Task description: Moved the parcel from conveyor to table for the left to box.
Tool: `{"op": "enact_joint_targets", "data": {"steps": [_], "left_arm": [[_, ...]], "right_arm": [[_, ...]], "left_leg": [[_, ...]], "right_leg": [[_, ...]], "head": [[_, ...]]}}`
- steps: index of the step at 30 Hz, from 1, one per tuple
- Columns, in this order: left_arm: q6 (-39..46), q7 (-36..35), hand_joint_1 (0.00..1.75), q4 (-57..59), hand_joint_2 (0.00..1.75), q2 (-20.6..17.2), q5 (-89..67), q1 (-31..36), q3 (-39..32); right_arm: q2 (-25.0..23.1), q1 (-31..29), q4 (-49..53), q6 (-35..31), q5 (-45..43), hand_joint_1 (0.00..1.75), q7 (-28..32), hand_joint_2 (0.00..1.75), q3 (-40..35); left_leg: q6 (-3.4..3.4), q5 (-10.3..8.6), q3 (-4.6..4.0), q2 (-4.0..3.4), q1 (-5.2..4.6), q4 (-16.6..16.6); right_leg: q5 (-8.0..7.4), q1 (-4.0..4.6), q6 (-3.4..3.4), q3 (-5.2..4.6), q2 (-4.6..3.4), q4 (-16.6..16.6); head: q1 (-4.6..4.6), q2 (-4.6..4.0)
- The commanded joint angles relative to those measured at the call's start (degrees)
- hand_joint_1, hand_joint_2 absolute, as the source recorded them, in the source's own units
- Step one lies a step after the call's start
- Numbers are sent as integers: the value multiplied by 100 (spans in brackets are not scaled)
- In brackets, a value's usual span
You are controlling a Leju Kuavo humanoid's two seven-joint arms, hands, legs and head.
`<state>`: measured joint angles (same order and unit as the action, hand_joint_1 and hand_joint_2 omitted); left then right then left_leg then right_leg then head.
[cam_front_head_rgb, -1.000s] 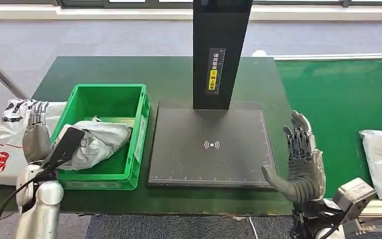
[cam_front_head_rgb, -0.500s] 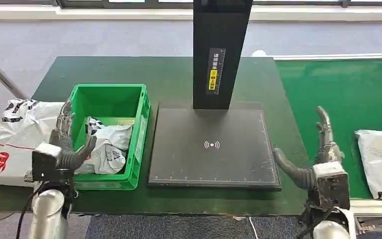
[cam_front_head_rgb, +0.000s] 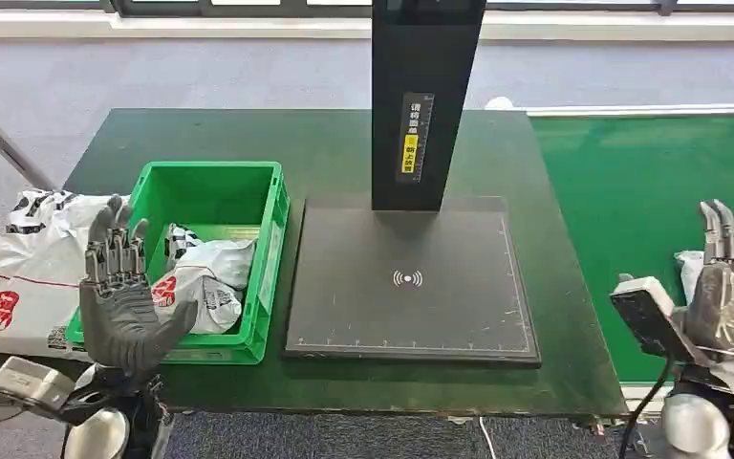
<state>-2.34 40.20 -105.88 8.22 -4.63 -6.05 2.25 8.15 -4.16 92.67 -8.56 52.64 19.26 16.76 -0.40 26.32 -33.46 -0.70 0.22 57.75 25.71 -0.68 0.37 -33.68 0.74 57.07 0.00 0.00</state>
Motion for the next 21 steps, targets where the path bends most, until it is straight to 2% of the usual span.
{"op": "enact_joint_targets", "data": {"steps": [1, 3, 4, 6, 7, 8, 10, 14, 17, 21], "left_arm": [[54, -20, 0, -228, 175, -76, 271, -74, 295], [54, -20, 0, -228, 175, -76, 271, -74, 295], [120, -20, 0, -260, 175, -64, 258, -60, 284], [-26, -20, 0, -81, 175, -60, 509, -50, 258], [46, -20, 0, -70, 175, -48, 390, -9, 241], [272, -20, 0, -50, 175, -28, 167, 45, 278], [333, -20, 0, 7, 175, -65, 129, 117, 399], [393, -20, 0, 72, 175, -193, 118, 176, 644], [359, -20, 0, 54, 175, -275, 138, 181, 746], [356, -20, 0, 184, 175, -322, 117, 270, 777]], "right_arm": [[19, -156, -210, 171, -559, 0, 175, 175, 479], [19, -156, -210, 171, -559, 0, 175, 175, 479], [15, -115, -232, 60, -223, 0, -26, 0, 452], [162, -112, -536, 123, 981, 0, -797, 0, 266], [205, -232, -923, 159, 1274, 0, -1092, 0, 286], [259, -409, -1429, 89, 1317, 0, -1157, 175, 354], [448, -761, -2410, -139, 1707, 0, -1396, 175, 421], [877, -1860, -5242, -611, 1848, 0, -1538, 175, 627], [1063, -2393, -6615, -830, 1656, 0, -1451, 175, 847], [1174, -2578, -7302, -914, 1655, 0, -1706, 175, 920]], "left_leg": [[0, 0, 8, 7, 3, -4], [1, -1, 9, 6, 1, -6], [1, -3, 13, 12, 1, -11], [1, -1, 13, 8, 5, -9], [1, -3, 14, 8, 2, -11], [1, -1, 14, 5, 6, -7], [3, -6, 22, 6, 9, -16], [3, -2, 20, -8, 7, -7], [8, -9, 23, 2, 6, -11], [11, -10, 21, 10, -1, -8]], "right_leg": [[1, 3, -2, 10, -2, -7], [1, 0, -1, 9, -2, -6], [1, -1, -1, 15, 0, -10], [0, 3, -1, 17, -3, -13], [1, -1, 0, 16, 0, -11], [0, 3, 0, 17, -2, -12], [-8, 6, 1, 30, -4, -27], [-10, 2, 6, 24, -12, -18], [-18, 0, 12, 32, -9, -27], [-13, -8, 15, 30, 2, -19]], "head": [[0, 0], [2, 0], [2, 0], [2, 0], [2, 0], [2, 0], [2, 0], [0, 0], [0, 0], [2, 0]]}}
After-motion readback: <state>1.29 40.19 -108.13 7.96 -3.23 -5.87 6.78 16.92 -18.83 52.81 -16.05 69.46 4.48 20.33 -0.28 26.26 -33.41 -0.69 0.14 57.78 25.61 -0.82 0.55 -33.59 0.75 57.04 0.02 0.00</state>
